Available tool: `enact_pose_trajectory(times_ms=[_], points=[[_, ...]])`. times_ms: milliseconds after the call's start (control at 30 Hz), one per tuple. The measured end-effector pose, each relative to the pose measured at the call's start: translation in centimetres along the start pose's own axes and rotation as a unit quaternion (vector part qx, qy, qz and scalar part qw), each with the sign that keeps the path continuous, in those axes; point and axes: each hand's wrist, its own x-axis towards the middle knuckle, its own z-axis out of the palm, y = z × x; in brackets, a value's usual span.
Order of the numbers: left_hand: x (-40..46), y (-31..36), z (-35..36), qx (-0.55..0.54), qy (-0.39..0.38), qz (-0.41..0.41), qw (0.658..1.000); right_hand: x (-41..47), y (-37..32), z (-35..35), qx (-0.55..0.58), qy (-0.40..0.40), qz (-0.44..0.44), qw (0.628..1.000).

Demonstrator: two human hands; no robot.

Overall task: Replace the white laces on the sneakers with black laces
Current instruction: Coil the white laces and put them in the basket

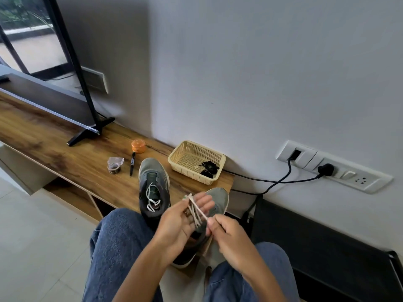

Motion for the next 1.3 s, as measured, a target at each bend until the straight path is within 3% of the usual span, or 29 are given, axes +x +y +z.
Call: enact_pose_trajectory(times_ms=[67,133,233,300,367,433,500,567,633,700,833,933,1033,1133,1300], points=[[-0.2,0.8,-0.2,-0.104,-0.022,-0.02,0.994,-0.1,1.1,0.5,0.044,-0.012,0.034,0.998],[-0.8,1.2,-0.4,-0.092,-0.064,-0.054,0.992,0.1,1.9,0.7,0.079,-0.001,0.06,0.995],[-1.6,1.4,-0.8,0.115,-0.141,-0.09,0.979,0.8,1.9,0.1,0.059,0.055,0.047,0.996],[-1.8,0.9,-1.1,0.271,-0.182,-0.113,0.938,1.0,1.2,-0.5,0.052,0.077,0.023,0.995],[-1.8,0.3,-1.0,0.356,-0.166,-0.104,0.914,0.7,0.4,-0.7,0.023,0.083,0.004,0.996],[-1.5,-0.5,-0.7,0.4,-0.095,-0.032,0.911,0.3,0.0,-0.5,-0.013,0.074,-0.01,0.997],[-1.2,-1.1,-0.5,0.315,-0.001,0.032,0.949,-0.2,-0.1,0.1,-0.023,0.05,-0.019,0.998],[-0.7,-0.9,-0.3,0.097,0.031,0.027,0.994,-0.6,0.3,1.1,-0.019,0.015,-0.012,1.0],[-0.4,-0.2,-0.4,-0.103,0.017,0.0,0.994,-0.7,1.2,1.9,-0.017,-0.013,0.021,1.0],[-0.7,0.4,-0.7,-0.155,-0.005,-0.038,0.987,-0.6,2.2,2.2,-0.001,-0.016,0.058,0.998],[-1.5,0.2,-1.3,0.014,-0.065,-0.092,0.994,0.7,2.8,1.0,-0.009,0.053,0.059,0.997],[-1.8,-0.3,-0.9,0.178,-0.066,-0.099,0.977,1.2,1.8,0.1,-0.036,0.104,0.013,0.994],[-1.8,-0.8,-0.5,0.271,-0.052,-0.1,0.956,1.1,0.7,-0.6,-0.047,0.146,-0.039,0.987],[-1.7,-1.6,-0.4,0.313,-0.029,-0.095,0.945,0.7,-0.2,-0.7,-0.048,0.156,-0.08,0.983],[-1.6,-2.5,-0.7,0.284,0.012,-0.089,0.955,0.8,0.3,0.3,-0.045,0.119,-0.077,0.989]])
